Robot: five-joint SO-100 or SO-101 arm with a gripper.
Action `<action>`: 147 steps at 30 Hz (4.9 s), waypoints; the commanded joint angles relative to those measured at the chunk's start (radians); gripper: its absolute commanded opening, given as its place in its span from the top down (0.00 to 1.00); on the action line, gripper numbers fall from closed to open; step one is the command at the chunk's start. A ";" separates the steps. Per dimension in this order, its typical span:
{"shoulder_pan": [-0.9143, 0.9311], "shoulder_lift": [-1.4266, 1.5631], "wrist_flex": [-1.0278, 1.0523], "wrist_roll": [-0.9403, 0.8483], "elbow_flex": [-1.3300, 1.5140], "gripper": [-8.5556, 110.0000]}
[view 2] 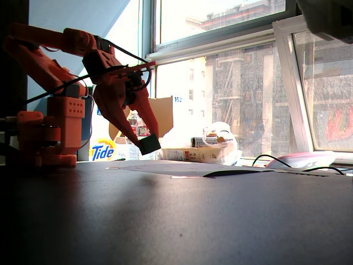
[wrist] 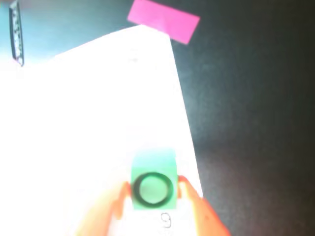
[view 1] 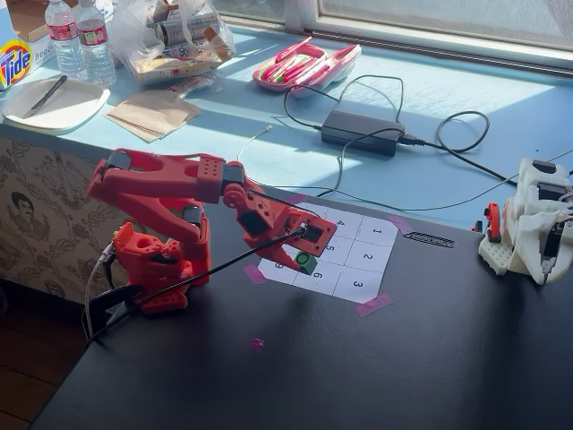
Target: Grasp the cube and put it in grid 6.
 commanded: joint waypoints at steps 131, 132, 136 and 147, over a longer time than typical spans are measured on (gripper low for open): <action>0.534 0.761 0.394 0.750 0.394 0.93; 0.534 0.761 0.394 0.750 0.394 0.93; 0.534 0.761 0.394 0.750 0.394 0.93; 0.534 0.761 0.394 0.750 0.394 0.93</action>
